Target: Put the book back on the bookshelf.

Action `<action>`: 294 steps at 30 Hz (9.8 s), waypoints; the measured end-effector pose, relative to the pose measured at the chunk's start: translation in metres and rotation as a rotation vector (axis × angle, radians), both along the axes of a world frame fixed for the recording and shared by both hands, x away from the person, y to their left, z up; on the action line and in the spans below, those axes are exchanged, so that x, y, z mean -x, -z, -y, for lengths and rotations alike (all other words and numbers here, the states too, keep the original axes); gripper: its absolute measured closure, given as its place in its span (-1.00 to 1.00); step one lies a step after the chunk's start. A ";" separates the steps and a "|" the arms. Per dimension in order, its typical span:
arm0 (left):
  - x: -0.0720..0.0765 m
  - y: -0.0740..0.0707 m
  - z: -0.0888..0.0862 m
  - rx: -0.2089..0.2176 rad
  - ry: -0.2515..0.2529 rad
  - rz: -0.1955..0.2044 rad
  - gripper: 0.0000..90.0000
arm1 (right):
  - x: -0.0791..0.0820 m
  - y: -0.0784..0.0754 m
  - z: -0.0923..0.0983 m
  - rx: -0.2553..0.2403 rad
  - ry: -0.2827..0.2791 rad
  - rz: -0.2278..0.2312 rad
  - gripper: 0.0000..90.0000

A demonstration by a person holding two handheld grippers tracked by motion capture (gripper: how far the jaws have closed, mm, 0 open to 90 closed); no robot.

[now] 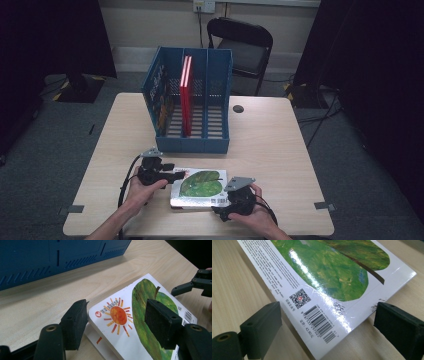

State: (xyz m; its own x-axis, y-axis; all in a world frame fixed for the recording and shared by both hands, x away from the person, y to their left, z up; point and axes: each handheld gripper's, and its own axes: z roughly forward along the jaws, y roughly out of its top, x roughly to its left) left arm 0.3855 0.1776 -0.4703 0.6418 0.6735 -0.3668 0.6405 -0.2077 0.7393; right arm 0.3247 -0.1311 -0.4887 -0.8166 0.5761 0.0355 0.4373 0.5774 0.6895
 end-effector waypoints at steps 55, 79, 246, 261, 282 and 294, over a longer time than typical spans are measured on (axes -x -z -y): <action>0.016 -0.005 0.022 0.129 0.199 -0.096 0.27 | 0.003 0.001 -0.005 0.008 0.035 0.038 -0.80; 0.027 -0.008 0.019 0.065 0.260 -0.011 0.30 | -0.005 -0.012 0.014 -0.076 0.040 0.000 -0.66; 0.027 -0.013 -0.013 -0.093 0.028 0.157 -0.64 | -0.018 -0.067 0.006 -0.258 0.007 0.154 0.70; 0.028 -0.010 -0.007 -0.155 0.018 0.160 -0.65 | -0.016 -0.081 0.016 -0.274 0.026 0.176 0.70; 0.030 -0.011 -0.008 -0.179 0.009 0.168 -0.65 | -0.021 -0.114 0.029 -0.315 0.091 0.239 0.70; 0.030 -0.011 -0.008 -0.177 0.009 0.174 -0.65 | -0.039 -0.133 0.031 -0.338 0.135 0.266 0.70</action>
State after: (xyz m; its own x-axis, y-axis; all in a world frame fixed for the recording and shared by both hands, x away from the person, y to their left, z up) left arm 0.3555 0.1857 -0.4593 0.6911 0.7115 -0.1270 0.5046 -0.3491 0.7896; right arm 0.3632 -0.1621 -0.3561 -0.7412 0.6702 0.0387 0.2751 0.2507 0.9281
